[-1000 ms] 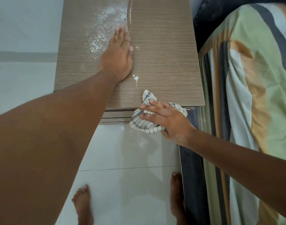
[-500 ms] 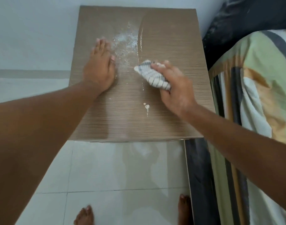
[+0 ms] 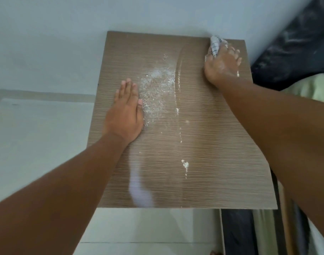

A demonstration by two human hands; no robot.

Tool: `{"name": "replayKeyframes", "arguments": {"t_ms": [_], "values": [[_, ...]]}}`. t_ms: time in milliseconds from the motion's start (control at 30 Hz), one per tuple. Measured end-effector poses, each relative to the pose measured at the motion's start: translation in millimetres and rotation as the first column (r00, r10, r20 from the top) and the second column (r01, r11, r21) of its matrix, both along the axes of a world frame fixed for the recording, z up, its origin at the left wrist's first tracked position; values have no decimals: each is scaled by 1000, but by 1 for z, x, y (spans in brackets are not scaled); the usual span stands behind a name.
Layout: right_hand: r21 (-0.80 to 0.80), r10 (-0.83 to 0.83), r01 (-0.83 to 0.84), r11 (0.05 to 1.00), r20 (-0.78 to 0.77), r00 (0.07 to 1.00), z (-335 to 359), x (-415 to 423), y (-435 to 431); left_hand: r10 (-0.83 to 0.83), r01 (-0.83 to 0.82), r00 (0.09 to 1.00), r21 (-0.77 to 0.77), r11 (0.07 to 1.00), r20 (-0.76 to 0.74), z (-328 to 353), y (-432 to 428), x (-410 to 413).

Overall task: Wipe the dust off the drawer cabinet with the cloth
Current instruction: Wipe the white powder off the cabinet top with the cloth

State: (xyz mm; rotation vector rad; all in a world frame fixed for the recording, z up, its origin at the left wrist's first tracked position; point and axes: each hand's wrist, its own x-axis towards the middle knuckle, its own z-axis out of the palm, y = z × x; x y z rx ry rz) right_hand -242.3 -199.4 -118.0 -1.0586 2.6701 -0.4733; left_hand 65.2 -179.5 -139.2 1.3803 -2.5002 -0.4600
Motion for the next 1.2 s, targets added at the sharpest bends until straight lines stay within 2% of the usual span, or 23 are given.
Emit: {"name": "replayKeyframes", "arguments": {"t_ms": [267,533,767,1200], "values": [[27,409,-408,912,-47,911,0,46,-41,-33,33,999,10,999,9,3,0,0],[-17,680,-681,732,-28,732,-8,86,22,-17,17,1000,9,1000,12,7,7,4],[-116,775,-768,630,18,632,-8,109,85,5,-5,1000,-3,1000,-9,7,4,-2],[-111,825,-818,564,34,564,-11,150,205,31,-31,999,-13,999,11,11,12,1]]}}
